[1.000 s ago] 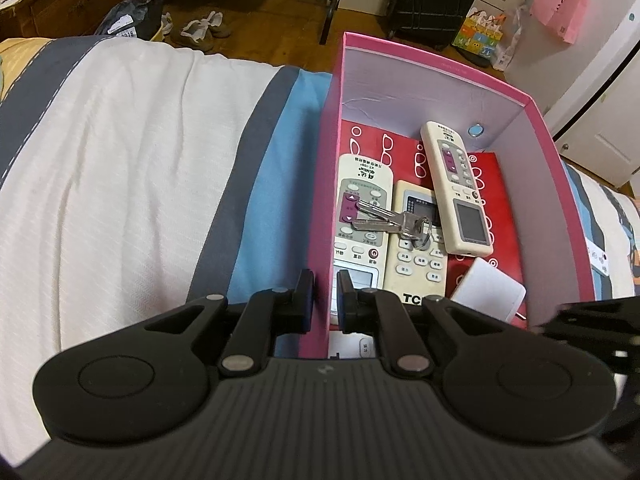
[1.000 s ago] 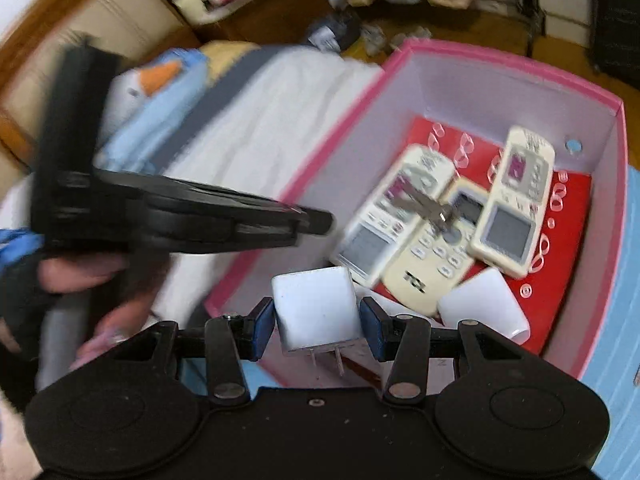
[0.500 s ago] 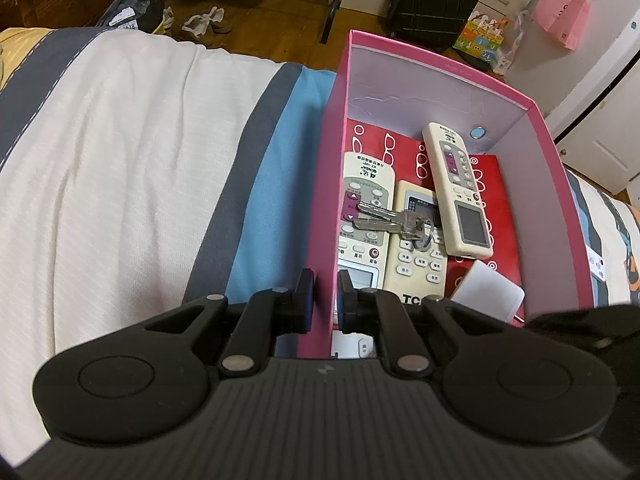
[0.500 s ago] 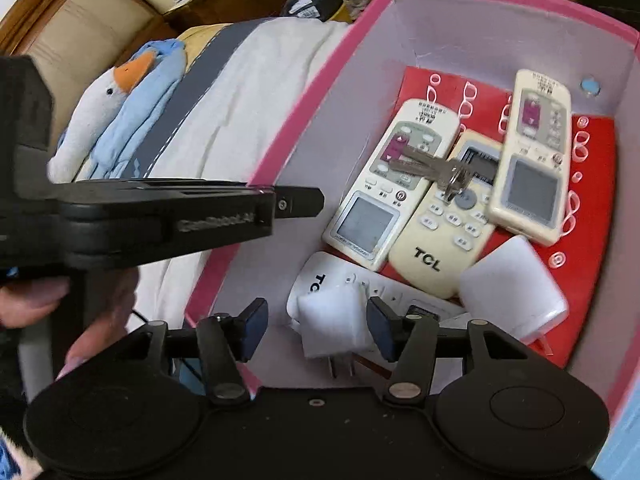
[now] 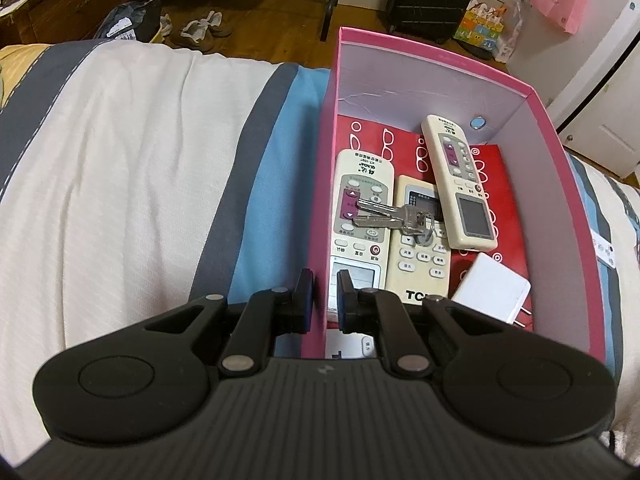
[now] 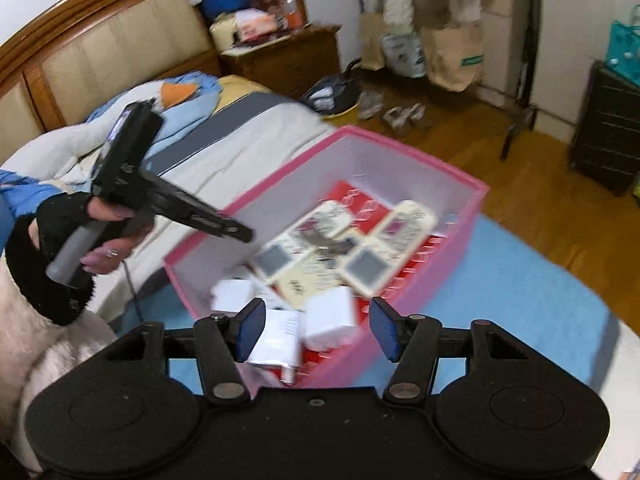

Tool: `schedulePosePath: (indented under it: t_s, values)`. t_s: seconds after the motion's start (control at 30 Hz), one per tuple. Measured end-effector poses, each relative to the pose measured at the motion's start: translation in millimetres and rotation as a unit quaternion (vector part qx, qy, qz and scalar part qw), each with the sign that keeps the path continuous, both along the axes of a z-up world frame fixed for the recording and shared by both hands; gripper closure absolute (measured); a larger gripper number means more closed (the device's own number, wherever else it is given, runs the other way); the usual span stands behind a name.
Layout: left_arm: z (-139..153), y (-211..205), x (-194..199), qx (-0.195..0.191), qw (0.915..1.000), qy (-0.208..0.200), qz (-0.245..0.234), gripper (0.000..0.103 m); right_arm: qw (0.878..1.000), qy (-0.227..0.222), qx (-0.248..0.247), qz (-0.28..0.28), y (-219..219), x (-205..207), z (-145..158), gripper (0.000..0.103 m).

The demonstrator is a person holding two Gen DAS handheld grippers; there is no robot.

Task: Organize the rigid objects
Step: 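Return the right tool to the sheet and grasp the second silver keys, then carry the keys into the box and release them beside the remotes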

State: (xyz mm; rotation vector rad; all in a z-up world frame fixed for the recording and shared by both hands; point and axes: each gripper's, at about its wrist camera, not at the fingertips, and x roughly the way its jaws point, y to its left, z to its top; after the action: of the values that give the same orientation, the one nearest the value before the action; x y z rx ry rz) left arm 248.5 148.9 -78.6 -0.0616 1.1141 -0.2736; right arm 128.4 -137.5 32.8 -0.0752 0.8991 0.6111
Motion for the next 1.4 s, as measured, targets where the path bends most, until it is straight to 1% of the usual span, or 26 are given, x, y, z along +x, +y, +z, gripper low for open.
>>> schedulePosePath:
  t_s: [0.03, 0.07, 0.1, 0.13, 0.2, 0.3, 0.37, 0.47, 0.5, 0.53, 0.57, 0.67, 0.8, 0.87, 0.97, 1.0, 1.03, 1.07, 1.1, 1.17, 1.3, 1.4]
  values:
    - [0, 0, 0, 0.001, 1.0, -0.001, -0.001, 0.094, 1.0, -0.008, -0.006, -0.008, -9, 0, -4, 0.036]
    - [0, -1, -1, 0.003, 1.0, -0.002, -0.002, 0.094, 1.0, -0.017, -0.023, -0.009, -14, -1, -11, 0.034]
    - [0, -1, -1, 0.006, 1.0, -0.003, -0.003, 0.094, 0.999, -0.026, -0.047, -0.006, -16, 1, -20, 0.03]
    - [0, -2, -2, 0.007, 1.0, -0.005, -0.004, 0.094, 0.997, -0.032, -0.073, -0.004, -20, 2, -31, 0.03]
    - [0, -1, -2, 0.004, 1.0, -0.004, 0.001, 0.094, 0.994, -0.033, -0.106, -0.01, -28, 7, -56, 0.03]
    - [-2, 1, -1, -0.002, 1.0, 0.001, 0.004, 0.094, 0.989, -0.014, -0.142, -0.036, -35, 16, -86, 0.031]
    - [-1, 0, 0, 0.001, 1.0, 0.002, 0.004, 0.094, 0.989, -0.004, -0.139, -0.045, -40, 22, -100, 0.031]
    - [-1, -3, 0, 0.009, 1.0, -0.001, 0.003, 0.094, 0.987, 0.043, -0.142, -0.064, -46, 37, -117, 0.034]
    - [-1, -3, -1, 0.008, 1.0, 0.0, 0.005, 0.094, 0.983, 0.07, -0.148, -0.078, -49, 45, -124, 0.043]
    - [-1, -2, -1, 0.006, 1.0, 0.001, 0.008, 0.094, 0.981, 0.084, -0.149, -0.092, -53, 49, -129, 0.05]
    - [-1, -1, -1, 0.004, 0.9999, 0.002, 0.009, 0.094, 0.979, 0.089, -0.149, -0.104, -57, 53, -132, 0.051]
    - [1, -1, -1, 0.003, 1.0, 0.0, 0.009, 0.094, 0.976, 0.068, -0.173, -0.115, -61, 58, -138, 0.052]
    - [0, -1, -1, 0.004, 1.0, -0.002, 0.007, 0.094, 0.977, 0.052, -0.18, -0.107, -57, 64, -145, 0.049]
    - [0, -1, -2, 0.004, 1.0, -0.003, 0.006, 0.094, 0.978, 0.045, -0.174, -0.107, -59, 66, -147, 0.049]
    - [0, -2, -2, 0.008, 0.9999, -0.005, 0.004, 0.094, 0.979, 0.044, -0.16, -0.121, -62, 68, -148, 0.049]
    - [0, -3, -3, 0.01, 0.9999, -0.006, 0.004, 0.094, 0.979, 0.042, -0.156, -0.127, -62, 69, -148, 0.059]
    - [1, -3, -3, 0.012, 0.9999, -0.007, 0.003, 0.094, 0.979, 0.041, -0.153, -0.13, -60, 67, -147, 0.079]
    - [1, -4, -3, 0.014, 0.9999, -0.008, 0.002, 0.094, 0.979, 0.04, -0.152, -0.133, -59, 67, -147, 0.086]
    - [1, -5, -3, 0.015, 0.9998, -0.009, 0.002, 0.094, 0.978, 0.038, -0.151, -0.137, -57, 66, -146, 0.091]
    - [2, -5, -4, 0.017, 0.9998, -0.009, 0.001, 0.094, 0.979, 0.031, -0.148, -0.14, -55, 62, -144, 0.092]
    - [2, -5, -4, 0.018, 0.9998, -0.01, 0.001, 0.094, 0.981, 0.014, -0.106, -0.162, -60, 56, -125, 0.093]
    - [2, -6, -4, 0.018, 0.9998, -0.01, 0.001, 0.094, 0.983, -0.003, -0.066, -0.174, -63, 50, -108, 0.101]
